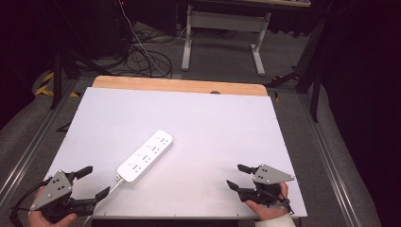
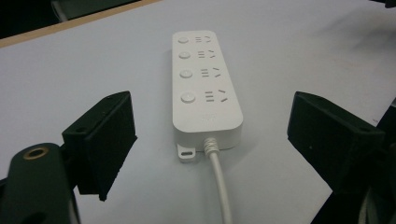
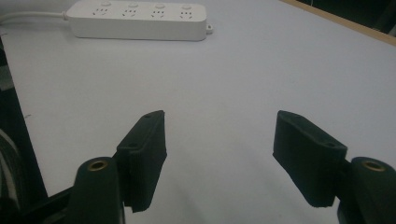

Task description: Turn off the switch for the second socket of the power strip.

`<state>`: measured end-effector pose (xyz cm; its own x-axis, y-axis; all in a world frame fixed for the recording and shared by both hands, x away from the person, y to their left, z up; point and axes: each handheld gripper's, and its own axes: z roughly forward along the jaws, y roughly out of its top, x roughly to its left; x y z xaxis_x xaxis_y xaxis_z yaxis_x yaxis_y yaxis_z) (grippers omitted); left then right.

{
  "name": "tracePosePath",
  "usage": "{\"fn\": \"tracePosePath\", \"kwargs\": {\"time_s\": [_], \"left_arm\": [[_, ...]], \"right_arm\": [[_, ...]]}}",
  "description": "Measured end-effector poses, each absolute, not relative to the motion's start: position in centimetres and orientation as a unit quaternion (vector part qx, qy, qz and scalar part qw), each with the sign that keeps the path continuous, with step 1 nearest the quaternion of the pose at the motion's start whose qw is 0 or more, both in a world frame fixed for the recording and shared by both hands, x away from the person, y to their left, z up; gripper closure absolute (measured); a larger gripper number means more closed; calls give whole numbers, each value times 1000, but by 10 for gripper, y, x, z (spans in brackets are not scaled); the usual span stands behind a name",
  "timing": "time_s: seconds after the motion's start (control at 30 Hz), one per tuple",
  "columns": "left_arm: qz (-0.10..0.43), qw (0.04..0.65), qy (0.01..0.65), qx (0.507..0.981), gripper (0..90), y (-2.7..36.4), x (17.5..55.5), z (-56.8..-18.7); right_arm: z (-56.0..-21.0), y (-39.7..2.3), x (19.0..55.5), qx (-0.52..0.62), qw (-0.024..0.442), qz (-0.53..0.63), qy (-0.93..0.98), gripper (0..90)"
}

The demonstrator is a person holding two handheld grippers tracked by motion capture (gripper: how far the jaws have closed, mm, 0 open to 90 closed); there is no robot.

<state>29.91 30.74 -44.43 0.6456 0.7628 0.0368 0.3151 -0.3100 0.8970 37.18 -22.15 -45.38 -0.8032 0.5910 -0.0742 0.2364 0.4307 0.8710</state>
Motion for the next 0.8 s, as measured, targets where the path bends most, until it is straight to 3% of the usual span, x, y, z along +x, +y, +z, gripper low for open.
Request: {"fn": "tracePosePath", "kwargs": {"time_s": [0.8], "left_arm": [[212,474,358,776,199,298,306,-420]], "right_arm": [[-458,-216,374,244,172,464,834,353]]}}
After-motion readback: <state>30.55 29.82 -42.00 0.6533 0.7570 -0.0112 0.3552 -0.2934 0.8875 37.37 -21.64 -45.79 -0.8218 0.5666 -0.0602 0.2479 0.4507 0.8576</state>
